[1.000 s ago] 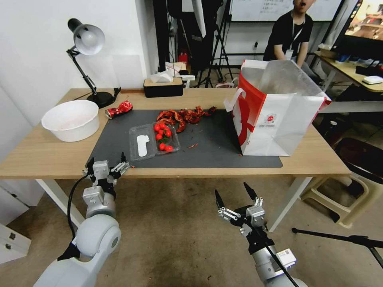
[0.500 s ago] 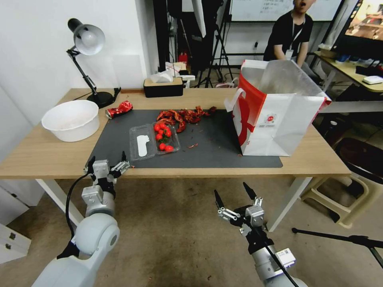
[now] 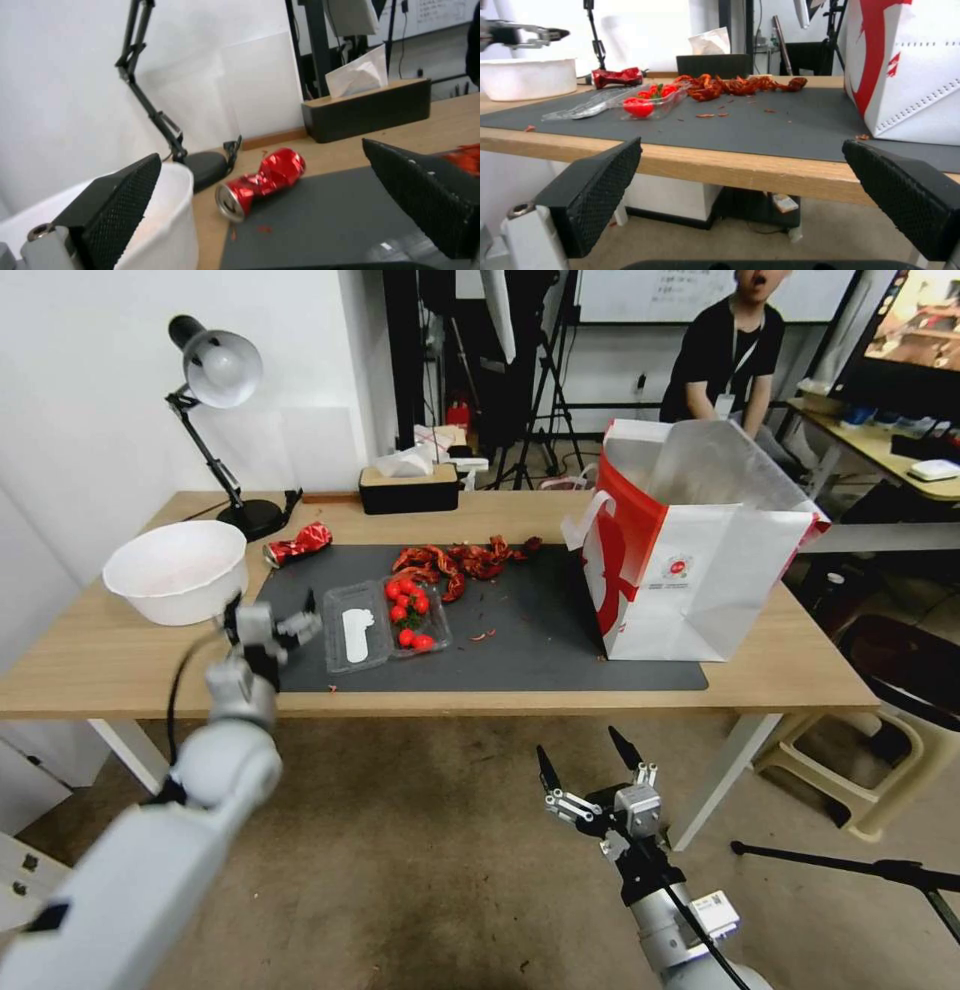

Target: Pick up the trash from the table and place it into the takeout bag.

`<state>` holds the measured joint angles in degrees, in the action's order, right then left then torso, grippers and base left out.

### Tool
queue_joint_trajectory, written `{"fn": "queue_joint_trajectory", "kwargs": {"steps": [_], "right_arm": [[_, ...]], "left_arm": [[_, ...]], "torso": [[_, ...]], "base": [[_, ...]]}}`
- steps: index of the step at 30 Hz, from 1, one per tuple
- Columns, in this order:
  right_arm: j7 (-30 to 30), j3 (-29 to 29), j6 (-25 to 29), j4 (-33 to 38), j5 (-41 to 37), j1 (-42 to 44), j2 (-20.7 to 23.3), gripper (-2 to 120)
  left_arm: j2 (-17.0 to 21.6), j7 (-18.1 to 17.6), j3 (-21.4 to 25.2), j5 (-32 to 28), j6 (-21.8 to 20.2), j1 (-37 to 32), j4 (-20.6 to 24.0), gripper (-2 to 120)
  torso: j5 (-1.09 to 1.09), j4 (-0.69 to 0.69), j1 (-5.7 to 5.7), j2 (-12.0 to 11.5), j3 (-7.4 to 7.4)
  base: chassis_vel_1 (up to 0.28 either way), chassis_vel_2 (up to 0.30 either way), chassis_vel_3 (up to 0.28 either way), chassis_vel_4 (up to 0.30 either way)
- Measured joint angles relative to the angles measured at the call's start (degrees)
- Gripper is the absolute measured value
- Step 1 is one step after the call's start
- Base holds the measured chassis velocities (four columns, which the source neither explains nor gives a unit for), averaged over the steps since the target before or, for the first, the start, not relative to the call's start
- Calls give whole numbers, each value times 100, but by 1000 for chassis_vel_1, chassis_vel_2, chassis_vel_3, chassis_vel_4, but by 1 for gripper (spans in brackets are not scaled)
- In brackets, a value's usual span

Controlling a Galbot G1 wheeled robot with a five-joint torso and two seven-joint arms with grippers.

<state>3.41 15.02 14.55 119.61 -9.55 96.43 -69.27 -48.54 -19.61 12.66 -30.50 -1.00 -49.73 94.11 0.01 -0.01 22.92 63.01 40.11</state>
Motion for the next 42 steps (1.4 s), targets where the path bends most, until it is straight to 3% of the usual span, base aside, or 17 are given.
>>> {"fn": "queue_joint_trajectory", "kwargs": {"steps": [2,3,7,10,14,15,18,19,20,27,32,34,35,39,40,42], "right_arm": [[1,-21,-2,-5,8,-23,-10,100],[1,-21,-2,-5,8,-23,-10,100],[5,-38,-9,-4,10,-26,-8,100],[7,-38,-10,-4,10,-35,-3,100],[9,-38,-10,-4,10,-35,-2,100],[10,-38,-10,1,10,-36,-2,100],[10,-38,-10,1,10,-36,-2,100],[13,-37,-10,21,10,-36,1,100],[13,-37,-10,23,10,-37,2,100],[14,-35,-10,27,9,-37,4,100],[19,-20,-10,35,-3,-43,15,100],[25,-2,-10,36,-14,-54,26,100],[25,-2,-10,36,-14,-54,26,100],[31,13,-10,34,-27,-32,37,100],[31,13,-10,34,-27,-32,37,100],[33,17,-9,33,-30,-33,40,100]], "left_arm": [[151,416,-310,-117,-37,529,-399,100],[151,416,-310,-117,-37,529,-399,100],[319,1361,-1040,-151,-421,1531,-970,100],[335,1625,-1436,-133,-702,2047,-1251,100],[314,1683,-1617,-76,-839,2314,-1429,100],[258,1726,-1827,56,-925,2637,-1683,100],[258,1726,-1827,56,-925,2637,-1683,100],[173,1845,-2046,303,-1015,3015,-2013,100],[157,1871,-2084,352,-1035,3080,-2069,100],[134,1909,-2144,435,-1068,3181,-2166,100],[53,2042,-2348,763,-1212,3508,-2464,100],[-52,2328,-2521,1214,-1655,3825,-2707,100],[-52,2328,-2521,1214,-1655,3825,-2707,100],[-274,3191,-2869,2085,-1996,4420,-3367,100],[-274,3191,-2869,2085,-1996,4420,-3367,100],[-342,3717,-3106,2322,-2153,4685,-3647,100]], "torso": [[-1,0,0,0,0],[-1,0,0,0,0],[0,2,1,0,0],[-1,1,0,0,0],[-1,0,0,0,0],[-1,1,0,0,0],[-1,1,0,0,0],[0,1,1,0,0],[0,1,0,0,0],[-1,3,1,0,0],[-1,1,1,0,0],[-1,0,1,0,0],[-1,0,1,0,0],[-1,1,1,1,0],[-1,1,1,1,0],[0,0,0,1,0]], "base": [[0,0,0,0],[0,0,0,0],[0,0,0,0],[0,0,0,0],[0,0,0,0],[0,0,0,0],[0,0,0,0],[0,0,0,0],[0,0,0,0],[0,0,0,0],[0,0,0,0],[0,0,0,0],[0,0,0,0],[0,0,0,0],[0,0,0,0],[0,0,0,0]]}}
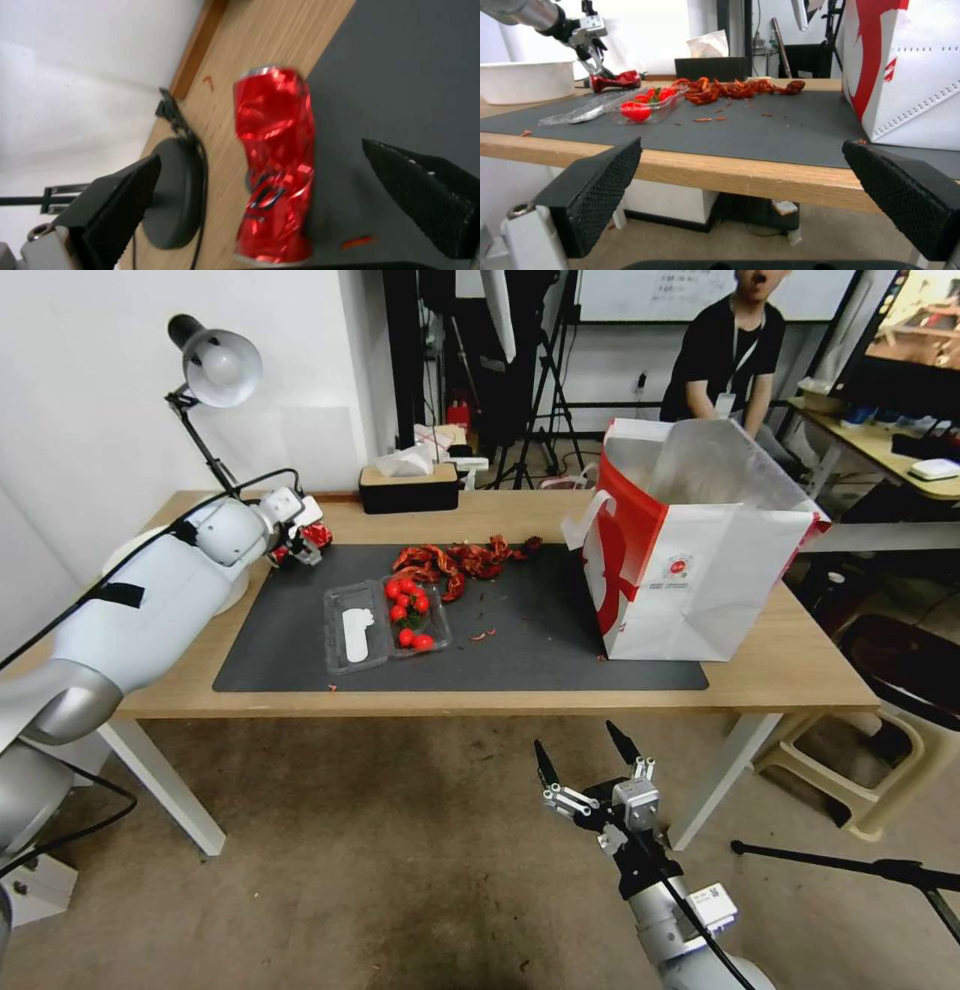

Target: Pick up the trash from the table and place it into the takeout bag.

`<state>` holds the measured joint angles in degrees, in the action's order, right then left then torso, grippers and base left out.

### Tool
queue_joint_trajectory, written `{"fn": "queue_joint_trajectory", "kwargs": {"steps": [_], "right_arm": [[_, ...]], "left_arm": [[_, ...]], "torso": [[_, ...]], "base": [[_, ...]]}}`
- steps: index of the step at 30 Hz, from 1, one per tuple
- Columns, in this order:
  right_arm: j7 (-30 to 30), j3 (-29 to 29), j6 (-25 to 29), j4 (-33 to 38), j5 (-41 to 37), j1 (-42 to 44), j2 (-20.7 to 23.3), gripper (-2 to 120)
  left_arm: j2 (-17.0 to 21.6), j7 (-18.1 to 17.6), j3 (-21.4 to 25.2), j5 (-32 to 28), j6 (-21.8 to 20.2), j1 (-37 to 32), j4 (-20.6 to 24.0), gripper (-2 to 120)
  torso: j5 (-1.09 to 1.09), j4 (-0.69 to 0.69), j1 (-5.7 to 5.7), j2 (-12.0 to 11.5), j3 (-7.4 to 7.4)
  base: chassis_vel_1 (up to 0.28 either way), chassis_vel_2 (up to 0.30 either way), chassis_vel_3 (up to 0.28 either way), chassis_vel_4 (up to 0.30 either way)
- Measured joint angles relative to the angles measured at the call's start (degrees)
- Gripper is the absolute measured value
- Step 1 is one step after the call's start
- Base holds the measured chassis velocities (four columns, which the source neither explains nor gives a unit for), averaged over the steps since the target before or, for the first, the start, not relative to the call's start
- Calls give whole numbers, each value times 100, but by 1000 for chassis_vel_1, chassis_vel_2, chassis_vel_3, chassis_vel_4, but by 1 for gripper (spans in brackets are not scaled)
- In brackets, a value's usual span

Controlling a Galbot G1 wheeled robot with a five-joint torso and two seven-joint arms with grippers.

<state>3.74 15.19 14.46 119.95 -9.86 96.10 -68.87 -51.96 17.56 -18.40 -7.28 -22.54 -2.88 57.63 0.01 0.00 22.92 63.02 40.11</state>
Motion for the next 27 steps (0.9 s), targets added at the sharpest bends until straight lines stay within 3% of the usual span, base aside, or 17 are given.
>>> {"fn": "queue_joint_trajectory", "kwargs": {"steps": [3,6,14,27], "right_arm": [[0,-4,0,-5,-2,-5,-2,100],[-1,-11,1,-21,-19,-23,-1,100],[-4,-16,14,-43,-30,-20,21,100],[-6,-48,17,-48,-39,-18,32,100]], "left_arm": [[-65,349,-133,263,-119,195,-210,100],[-175,657,-551,656,-229,480,-691,100],[-442,859,-775,1175,-144,752,-1386,100],[-697,993,-897,1407,-64,855,-1924,96]], "torso": [[-4,1,1,0,-1],[-1,0,0,0,-1],[-1,0,0,0,0],[-1,1,-1,0,0]], "base": [[0,0,0,0],[0,0,0,0],[0,0,0,0],[0,0,0,0]]}}
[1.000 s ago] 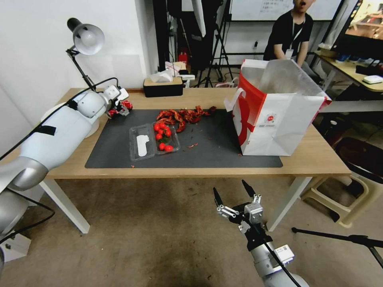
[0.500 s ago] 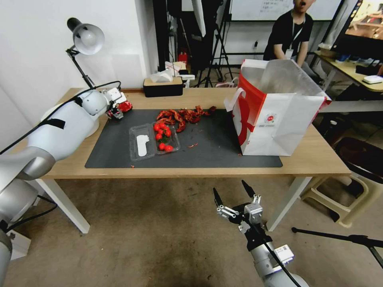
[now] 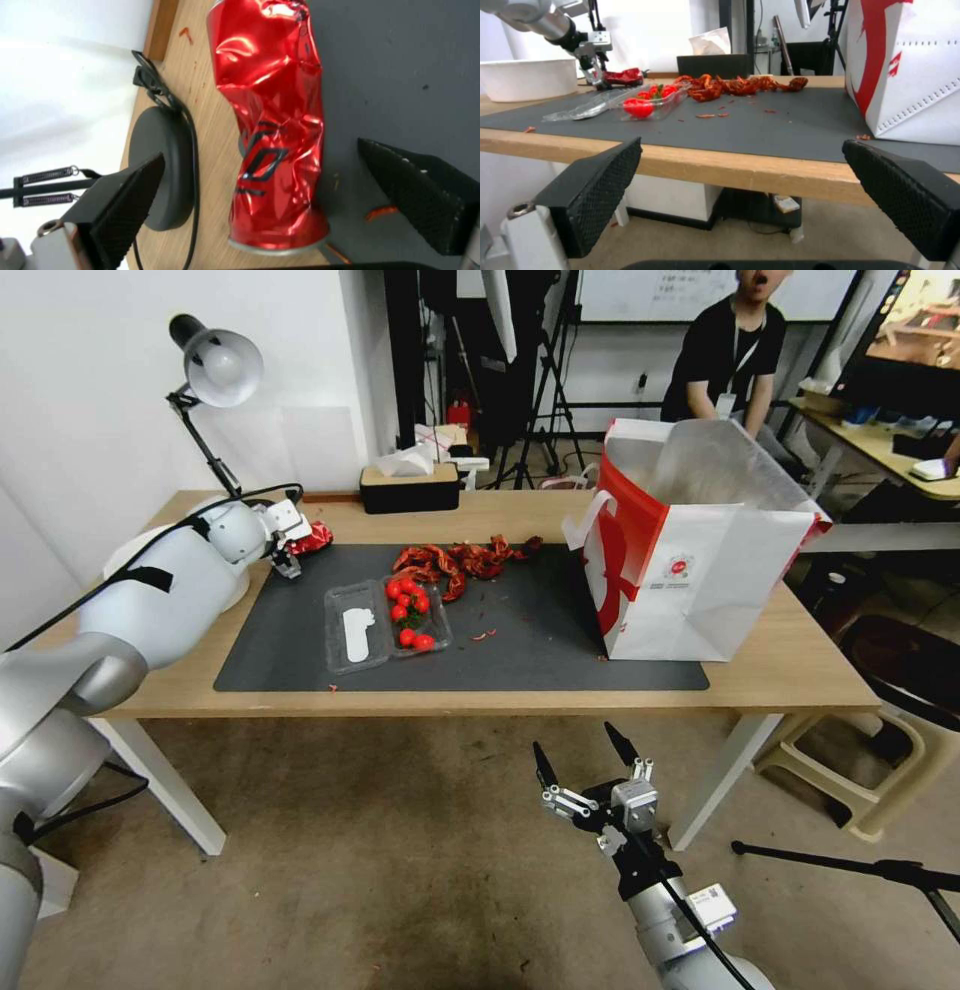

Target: Pick up the trash from the table and place it into the takeout bag.

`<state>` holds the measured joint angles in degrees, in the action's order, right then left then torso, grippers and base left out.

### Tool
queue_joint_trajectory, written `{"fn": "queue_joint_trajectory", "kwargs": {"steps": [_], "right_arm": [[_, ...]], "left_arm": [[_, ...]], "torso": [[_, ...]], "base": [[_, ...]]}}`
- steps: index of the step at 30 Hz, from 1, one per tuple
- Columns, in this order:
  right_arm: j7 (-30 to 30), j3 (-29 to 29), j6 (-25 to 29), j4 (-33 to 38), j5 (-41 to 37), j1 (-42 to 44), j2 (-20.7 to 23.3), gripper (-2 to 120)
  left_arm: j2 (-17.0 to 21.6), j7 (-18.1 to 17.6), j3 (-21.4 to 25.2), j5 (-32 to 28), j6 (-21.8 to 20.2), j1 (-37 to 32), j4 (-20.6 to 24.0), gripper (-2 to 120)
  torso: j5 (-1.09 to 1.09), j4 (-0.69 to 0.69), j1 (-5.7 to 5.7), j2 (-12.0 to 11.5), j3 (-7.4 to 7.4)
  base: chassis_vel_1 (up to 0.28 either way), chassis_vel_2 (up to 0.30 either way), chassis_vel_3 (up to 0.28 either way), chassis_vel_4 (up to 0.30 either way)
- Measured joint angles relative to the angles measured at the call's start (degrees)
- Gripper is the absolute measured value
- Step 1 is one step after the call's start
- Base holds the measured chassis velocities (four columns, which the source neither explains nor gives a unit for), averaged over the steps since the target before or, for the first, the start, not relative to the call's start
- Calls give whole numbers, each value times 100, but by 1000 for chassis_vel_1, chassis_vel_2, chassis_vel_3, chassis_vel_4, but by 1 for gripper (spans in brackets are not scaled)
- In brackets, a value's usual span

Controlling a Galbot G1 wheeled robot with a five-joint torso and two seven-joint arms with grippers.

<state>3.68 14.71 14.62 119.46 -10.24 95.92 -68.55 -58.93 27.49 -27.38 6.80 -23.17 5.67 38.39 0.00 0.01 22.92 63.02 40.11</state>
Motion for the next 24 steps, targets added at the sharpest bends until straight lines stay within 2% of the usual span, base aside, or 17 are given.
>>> {"fn": "queue_joint_trajectory", "kwargs": {"steps": [6,9,11,14,15,21,24], "right_arm": [[-7,0,24,-24,5,22,-4,100],[-11,-19,27,-37,7,22,-5,100],[-12,-31,27,-39,7,17,-4,100],[-12,-69,27,-42,14,-6,-18,100],[-12,-69,27,-42,14,-6,-18,100],[-12,-86,26,-40,59,49,-37,100],[-12,-81,26,-14,70,82,-41,100]], "left_arm": [[-159,24,29,362,19,85,-263,87],[-162,40,29,492,24,89,-255,73],[-166,46,23,511,24,89,-279,69],[-185,102,21,568,69,97,-431,54],[-185,102,21,568,69,97,-431,54],[-230,126,60,589,130,107,-630,32],[-239,123,97,590,136,84,-642,29]], "torso": [[0,-2,0,0,0],[-1,-1,0,0,0],[0,-1,0,0,0],[1,-2,1,0,0],[1,-2,1,0,0],[-3,-1,0,1,-1],[-5,-1,0,2,-2]], "base": [[0,0,0,0],[0,0,0,0],[0,0,0,0],[0,0,0,0],[0,0,0,0],[0,0,0,0],[0,0,0,0]]}}
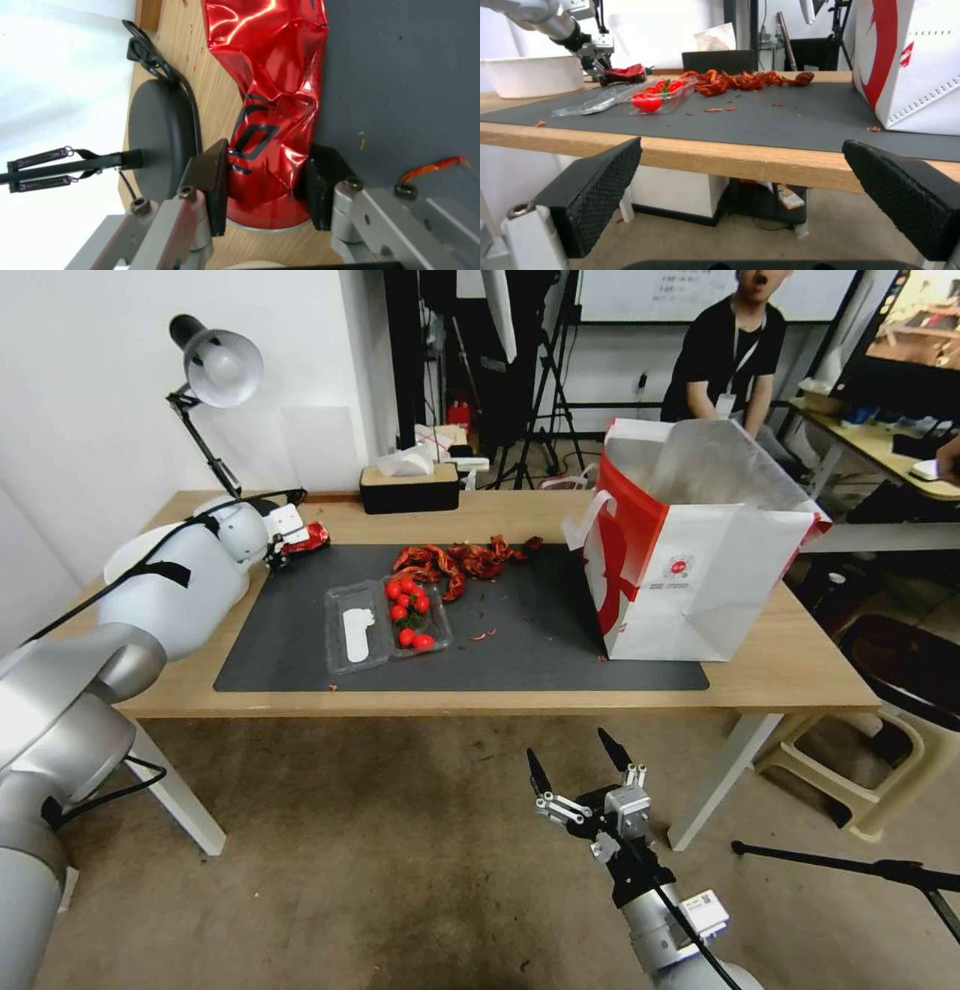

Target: Pick up the trash from the table and place it into the takeout bag.

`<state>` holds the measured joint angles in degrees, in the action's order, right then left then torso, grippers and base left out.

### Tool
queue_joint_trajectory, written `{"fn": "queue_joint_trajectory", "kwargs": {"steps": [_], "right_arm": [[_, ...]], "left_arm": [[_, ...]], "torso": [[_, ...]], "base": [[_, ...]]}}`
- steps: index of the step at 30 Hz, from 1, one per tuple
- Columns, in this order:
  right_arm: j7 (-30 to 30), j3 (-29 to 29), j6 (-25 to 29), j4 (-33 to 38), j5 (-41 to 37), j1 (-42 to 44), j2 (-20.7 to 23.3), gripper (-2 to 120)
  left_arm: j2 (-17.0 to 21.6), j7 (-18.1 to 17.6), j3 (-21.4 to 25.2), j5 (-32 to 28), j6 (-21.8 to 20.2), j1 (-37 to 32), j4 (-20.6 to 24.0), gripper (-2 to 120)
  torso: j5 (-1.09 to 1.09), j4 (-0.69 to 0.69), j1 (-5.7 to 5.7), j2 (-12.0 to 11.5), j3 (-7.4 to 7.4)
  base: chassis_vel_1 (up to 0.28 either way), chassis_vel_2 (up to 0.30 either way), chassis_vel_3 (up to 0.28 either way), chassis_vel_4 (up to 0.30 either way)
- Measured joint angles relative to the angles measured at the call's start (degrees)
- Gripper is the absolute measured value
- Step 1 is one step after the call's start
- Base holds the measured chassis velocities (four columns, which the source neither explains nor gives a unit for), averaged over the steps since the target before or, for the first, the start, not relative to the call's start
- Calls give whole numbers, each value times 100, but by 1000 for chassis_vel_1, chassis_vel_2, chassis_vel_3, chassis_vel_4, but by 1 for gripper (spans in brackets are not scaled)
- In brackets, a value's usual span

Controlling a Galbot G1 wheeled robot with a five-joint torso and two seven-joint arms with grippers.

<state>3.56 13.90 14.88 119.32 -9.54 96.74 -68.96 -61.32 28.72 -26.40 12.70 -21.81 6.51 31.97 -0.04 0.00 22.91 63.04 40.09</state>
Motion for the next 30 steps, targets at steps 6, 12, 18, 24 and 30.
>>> {"fn": "queue_joint_trajectory", "kwargs": {"steps": [6,12,18,24,30], "right_arm": [[0,26,0,34,37,52,-11,100],[6,32,0,48,45,50,-23,100],[8,35,-3,50,61,57,-32,100],[10,37,-2,53,112,103,-67,100],[10,34,11,53,147,127,-100,100]], "left_arm": [[41,-88,165,-259,-16,-127,291,29],[344,-318,294,-1075,-137,-381,1263,28],[699,-497,679,-2390,-30,-601,2582,27],[544,-639,787,-4737,805,-511,3065,27],[196,-519,649,-6473,1664,-519,3374,27]], "torso": [[6,-4,0,0,1],[6,6,2,-2,4],[4,-4,1,-1,2],[1,4,1,-2,2],[3,-1,1,-1,1]], "base": [[0,0,0,0],[0,0,0,0],[0,0,0,0],[0,0,0,0],[0,0,0,0]]}}
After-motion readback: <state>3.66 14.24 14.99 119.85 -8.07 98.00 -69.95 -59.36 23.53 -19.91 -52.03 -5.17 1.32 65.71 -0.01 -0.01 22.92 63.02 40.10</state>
